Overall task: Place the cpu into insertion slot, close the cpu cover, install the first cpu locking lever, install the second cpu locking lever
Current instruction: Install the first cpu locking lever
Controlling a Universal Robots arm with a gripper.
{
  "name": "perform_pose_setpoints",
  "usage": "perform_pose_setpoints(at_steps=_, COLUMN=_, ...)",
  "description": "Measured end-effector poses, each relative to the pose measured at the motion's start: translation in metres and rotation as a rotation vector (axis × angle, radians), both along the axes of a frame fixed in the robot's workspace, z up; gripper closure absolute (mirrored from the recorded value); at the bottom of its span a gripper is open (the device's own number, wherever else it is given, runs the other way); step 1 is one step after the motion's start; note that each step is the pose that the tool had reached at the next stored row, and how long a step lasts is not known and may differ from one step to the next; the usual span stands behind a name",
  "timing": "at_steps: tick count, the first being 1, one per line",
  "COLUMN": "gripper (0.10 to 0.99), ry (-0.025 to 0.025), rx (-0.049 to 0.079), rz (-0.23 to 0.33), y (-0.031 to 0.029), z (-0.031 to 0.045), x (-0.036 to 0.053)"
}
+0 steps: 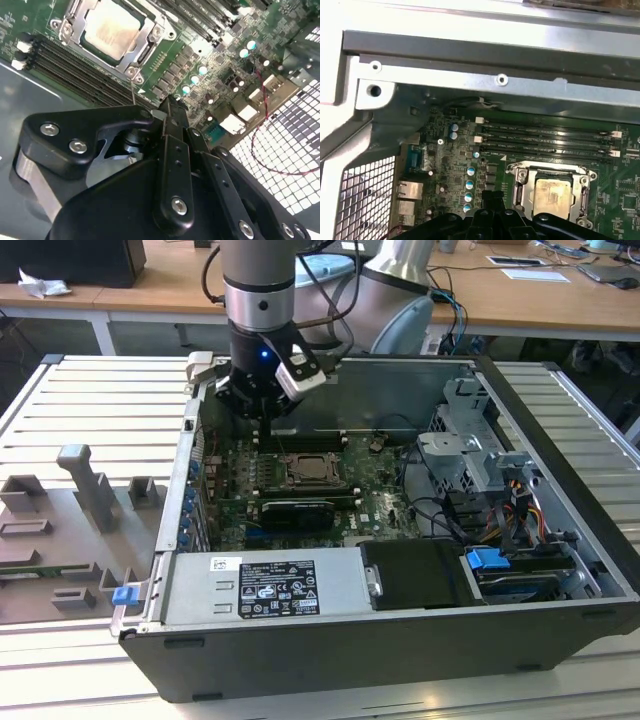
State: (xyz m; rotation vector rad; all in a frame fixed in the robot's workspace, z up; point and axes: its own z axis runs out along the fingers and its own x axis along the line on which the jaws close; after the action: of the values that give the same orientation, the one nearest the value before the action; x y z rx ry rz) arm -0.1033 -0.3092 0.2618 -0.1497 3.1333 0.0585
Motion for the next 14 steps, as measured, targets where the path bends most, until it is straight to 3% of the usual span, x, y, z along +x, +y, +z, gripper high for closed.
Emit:
perform_pose_setpoints(at_steps=2, gripper=0.980, ry=-0.0001, rx=0.000, rz=0.000, y=0.0084, z=-0.0005, x=-0.0006)
perform_pose_setpoints(at_steps=5, gripper=0.980, ry=0.0000, rx=0.000, rz=0.000, y=0.0132, z=-0.0010, x=-0.0013)
perform_pose_setpoints(at_steps=14, gripper=0.980, ry=0.0000, rx=0.000, rz=0.000, y=0.0144, z=-0.0016, x=0.0075)
